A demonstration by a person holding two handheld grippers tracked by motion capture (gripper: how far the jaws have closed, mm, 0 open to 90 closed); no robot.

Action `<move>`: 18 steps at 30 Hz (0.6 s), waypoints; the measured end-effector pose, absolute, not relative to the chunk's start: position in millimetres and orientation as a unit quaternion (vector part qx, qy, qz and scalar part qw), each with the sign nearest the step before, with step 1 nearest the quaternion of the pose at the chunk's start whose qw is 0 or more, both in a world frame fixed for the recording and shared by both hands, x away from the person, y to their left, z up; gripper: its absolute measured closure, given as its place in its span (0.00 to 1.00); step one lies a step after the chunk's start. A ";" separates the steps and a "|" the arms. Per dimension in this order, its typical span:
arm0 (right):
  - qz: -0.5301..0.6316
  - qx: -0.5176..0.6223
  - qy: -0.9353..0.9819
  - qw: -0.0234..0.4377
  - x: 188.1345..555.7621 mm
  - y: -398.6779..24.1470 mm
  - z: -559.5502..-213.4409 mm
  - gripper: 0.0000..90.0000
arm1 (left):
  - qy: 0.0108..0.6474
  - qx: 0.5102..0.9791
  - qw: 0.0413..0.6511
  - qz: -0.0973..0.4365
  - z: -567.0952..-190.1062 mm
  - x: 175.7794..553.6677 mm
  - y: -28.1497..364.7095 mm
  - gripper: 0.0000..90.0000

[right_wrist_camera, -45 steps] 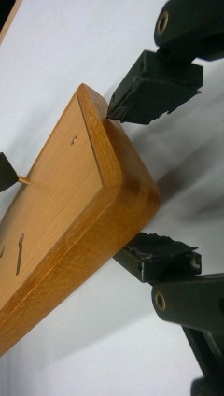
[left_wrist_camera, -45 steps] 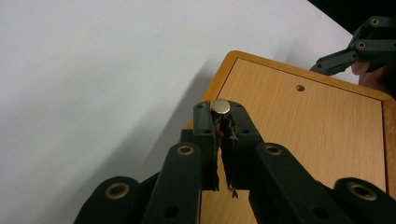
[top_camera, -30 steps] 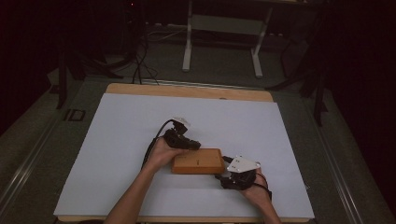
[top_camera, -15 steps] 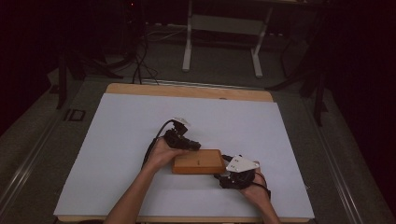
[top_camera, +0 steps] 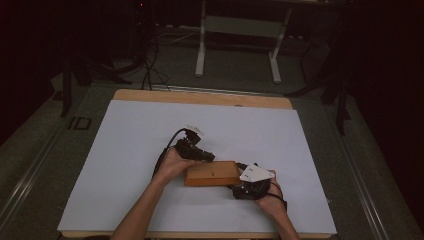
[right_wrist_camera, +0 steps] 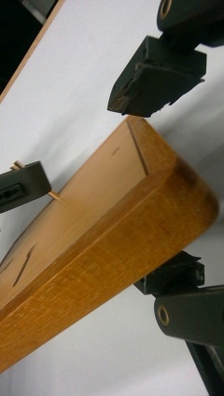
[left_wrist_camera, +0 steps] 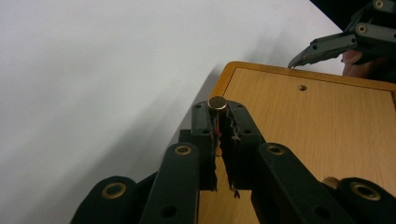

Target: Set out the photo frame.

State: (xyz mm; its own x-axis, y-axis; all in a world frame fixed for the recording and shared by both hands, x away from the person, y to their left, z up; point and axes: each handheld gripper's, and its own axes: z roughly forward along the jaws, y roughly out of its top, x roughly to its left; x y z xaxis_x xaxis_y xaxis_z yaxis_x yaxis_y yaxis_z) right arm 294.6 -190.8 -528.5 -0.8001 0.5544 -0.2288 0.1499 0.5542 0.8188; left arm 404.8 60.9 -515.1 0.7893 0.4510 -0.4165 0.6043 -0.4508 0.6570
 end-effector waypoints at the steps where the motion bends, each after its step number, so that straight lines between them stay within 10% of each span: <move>1: 0.425 0.206 0.848 0.239 294.3 -190.8 -528.2 0.30 | 0.312 0.846 0.422 -0.092 -515.3 404.2 60.4 0.92; 18: 0.443 0.197 0.846 0.222 293.1 -190.7 -525.2 0.45 | 0.291 0.852 0.429 -0.069 -513.4 393.4 52.2 0.78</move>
State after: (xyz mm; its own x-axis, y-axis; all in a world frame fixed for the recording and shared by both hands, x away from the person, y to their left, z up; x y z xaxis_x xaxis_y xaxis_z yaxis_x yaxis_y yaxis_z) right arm 293.1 -190.7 -525.2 -0.8235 0.5308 -0.2003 0.1371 0.5287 0.8377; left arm 393.4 52.2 -513.4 0.8215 0.4356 -0.3679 0.5549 -0.4623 0.6916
